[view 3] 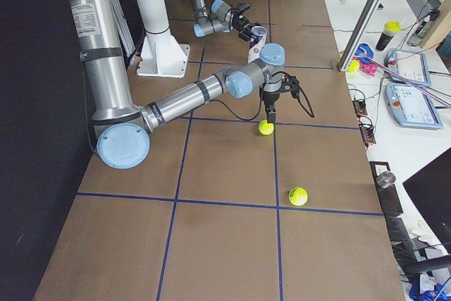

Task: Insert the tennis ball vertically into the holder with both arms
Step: 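Hold the cup upright with the left gripper while the right gripper grasps a tennis ball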

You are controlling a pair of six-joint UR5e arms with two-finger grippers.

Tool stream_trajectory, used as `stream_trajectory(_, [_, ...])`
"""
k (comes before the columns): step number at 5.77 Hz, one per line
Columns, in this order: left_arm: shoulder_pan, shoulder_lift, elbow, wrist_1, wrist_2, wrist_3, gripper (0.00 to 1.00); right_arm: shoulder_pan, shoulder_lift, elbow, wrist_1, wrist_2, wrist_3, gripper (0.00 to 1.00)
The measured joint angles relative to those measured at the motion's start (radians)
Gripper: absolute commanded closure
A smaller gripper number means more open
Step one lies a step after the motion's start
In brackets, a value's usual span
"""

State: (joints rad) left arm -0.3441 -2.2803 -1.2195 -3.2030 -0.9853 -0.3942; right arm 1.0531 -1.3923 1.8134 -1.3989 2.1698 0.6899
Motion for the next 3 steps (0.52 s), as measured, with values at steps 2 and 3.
stream_trajectory(2, [0.001, 0.001, 0.000, 0.000, -0.001, 0.000, 0.33, -0.064, 0.019, -0.100, 0.089, -0.041, 0.027, 0.00])
stream_trajectory(3, [0.002, 0.000, 0.000, 0.000, -0.001, 0.000, 0.33, -0.091, 0.028, -0.156, 0.143, -0.064, 0.028, 0.00])
